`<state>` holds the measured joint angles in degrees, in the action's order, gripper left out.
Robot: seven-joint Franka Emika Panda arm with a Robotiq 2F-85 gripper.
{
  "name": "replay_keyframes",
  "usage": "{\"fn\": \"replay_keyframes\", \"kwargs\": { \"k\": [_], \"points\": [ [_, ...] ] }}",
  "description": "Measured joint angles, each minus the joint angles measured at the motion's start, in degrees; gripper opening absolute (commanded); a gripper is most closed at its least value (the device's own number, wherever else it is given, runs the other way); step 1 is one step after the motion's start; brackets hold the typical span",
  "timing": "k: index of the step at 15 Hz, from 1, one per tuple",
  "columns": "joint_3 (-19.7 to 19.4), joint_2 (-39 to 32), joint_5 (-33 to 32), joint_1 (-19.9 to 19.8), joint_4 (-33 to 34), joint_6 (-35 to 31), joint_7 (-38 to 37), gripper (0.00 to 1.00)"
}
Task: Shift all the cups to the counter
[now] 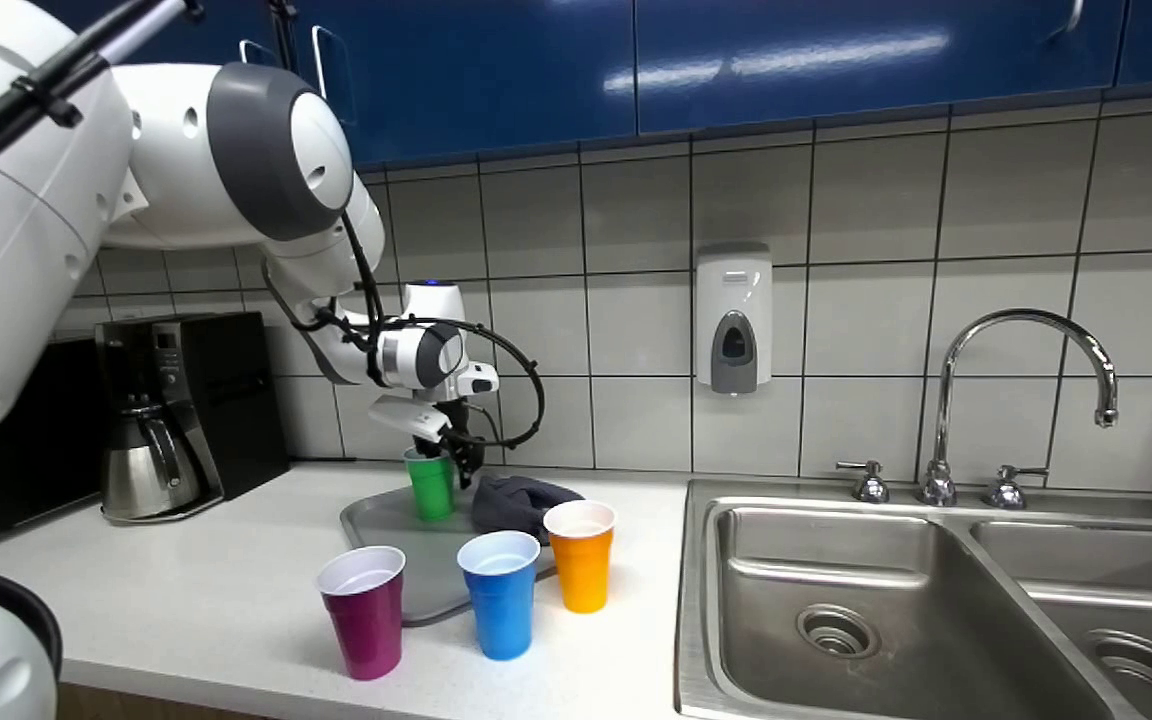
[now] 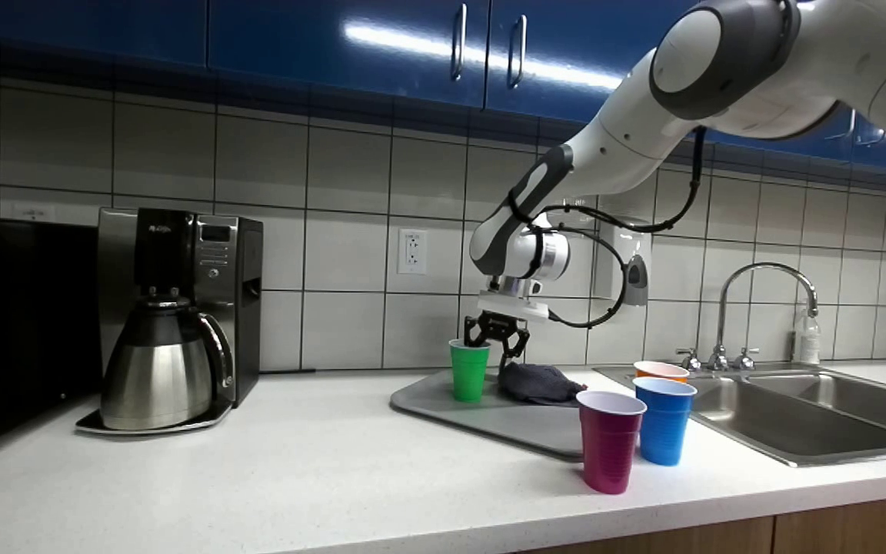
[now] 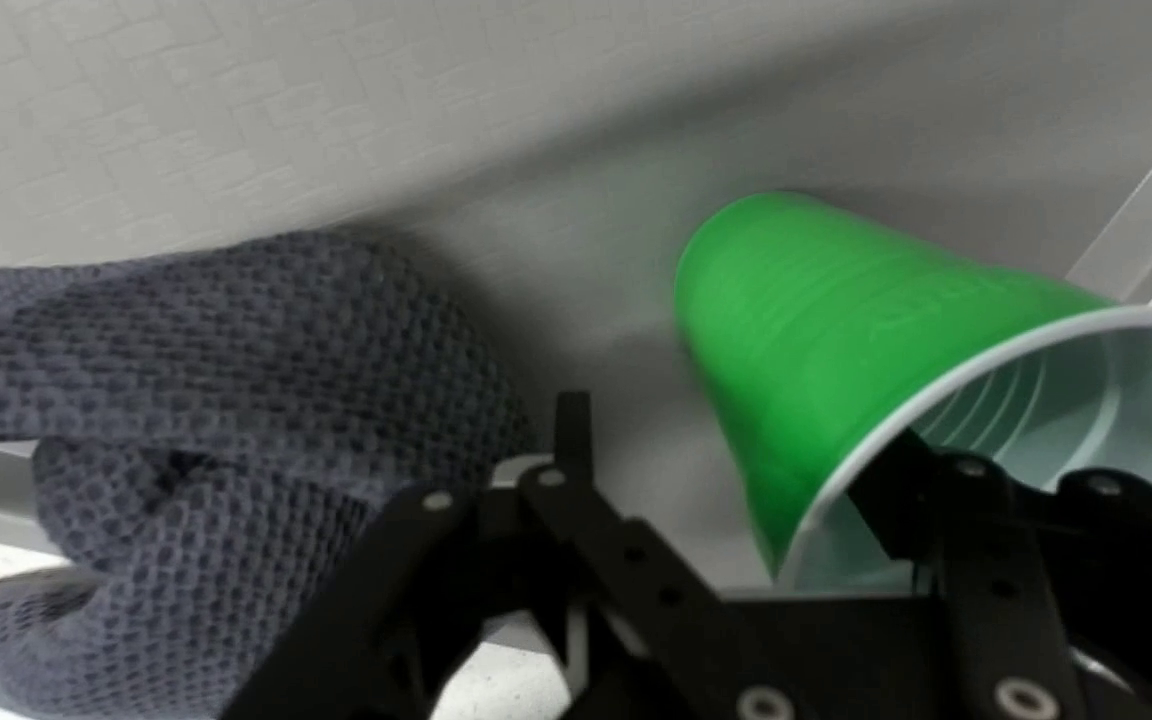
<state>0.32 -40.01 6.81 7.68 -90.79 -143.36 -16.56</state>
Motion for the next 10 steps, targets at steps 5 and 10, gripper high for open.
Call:
{"fn": "replay_keyframes", "kwargs": {
  "k": [5,10],
  "points": [
    [-0.2,-0.2,-0.1,0.4,0.3,0.0,-0.1,0.0],
    [-0.5,-0.3,-0.2,1.1,0.5,0.0,-0.1,0.0]
  ]
}}
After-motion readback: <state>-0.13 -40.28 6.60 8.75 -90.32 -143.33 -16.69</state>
